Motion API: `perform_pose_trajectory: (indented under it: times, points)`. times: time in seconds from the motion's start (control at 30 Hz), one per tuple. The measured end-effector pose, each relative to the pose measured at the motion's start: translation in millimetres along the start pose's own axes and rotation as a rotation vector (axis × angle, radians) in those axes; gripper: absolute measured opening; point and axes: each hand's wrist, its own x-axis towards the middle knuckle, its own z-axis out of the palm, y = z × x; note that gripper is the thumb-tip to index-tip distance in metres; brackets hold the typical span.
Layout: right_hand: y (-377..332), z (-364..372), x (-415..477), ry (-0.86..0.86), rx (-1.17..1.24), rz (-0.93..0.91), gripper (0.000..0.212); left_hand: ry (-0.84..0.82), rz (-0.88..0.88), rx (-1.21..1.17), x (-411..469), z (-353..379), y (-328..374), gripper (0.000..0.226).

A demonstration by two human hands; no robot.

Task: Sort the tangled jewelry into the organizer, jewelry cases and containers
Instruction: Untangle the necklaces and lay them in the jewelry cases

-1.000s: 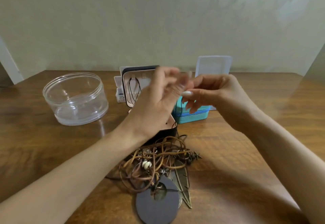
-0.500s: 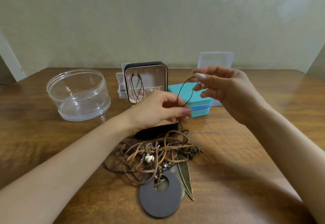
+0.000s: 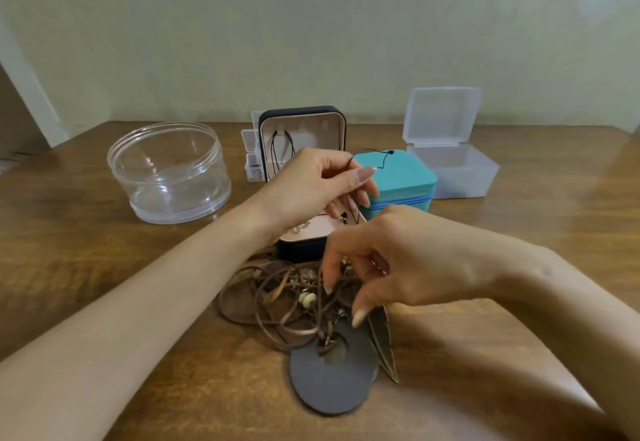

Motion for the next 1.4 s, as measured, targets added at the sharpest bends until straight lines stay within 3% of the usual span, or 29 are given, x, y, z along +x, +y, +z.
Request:
perform_pose_trajectory:
  times: [0.2,0.43,0.77,0.97,1.4]
  points:
    - [2,3,1,-0.017,-0.012,0.015,0.016,0.016,0.005,-0.010,-1,1,1,0.022]
    - [0,3,-2,0.008,-0.062,-0.043,0.034,0.057,-0.028,-0.089,-4,0,7,0.023]
    - [-1,9,2,0.084,-0.048,-0.111,0.013,0.033,-0.075,-0.012,-4,4,4,0.026]
    - [1,6,2,0.075,0.085,-0.127,0.015,0.047,-0.066,-0.008,-4,4,5,0.026]
    - [2,10,4,0.069,-0.020,-0.108,0.012,0.035,-0.077,0.000,-4,4,6,0.025]
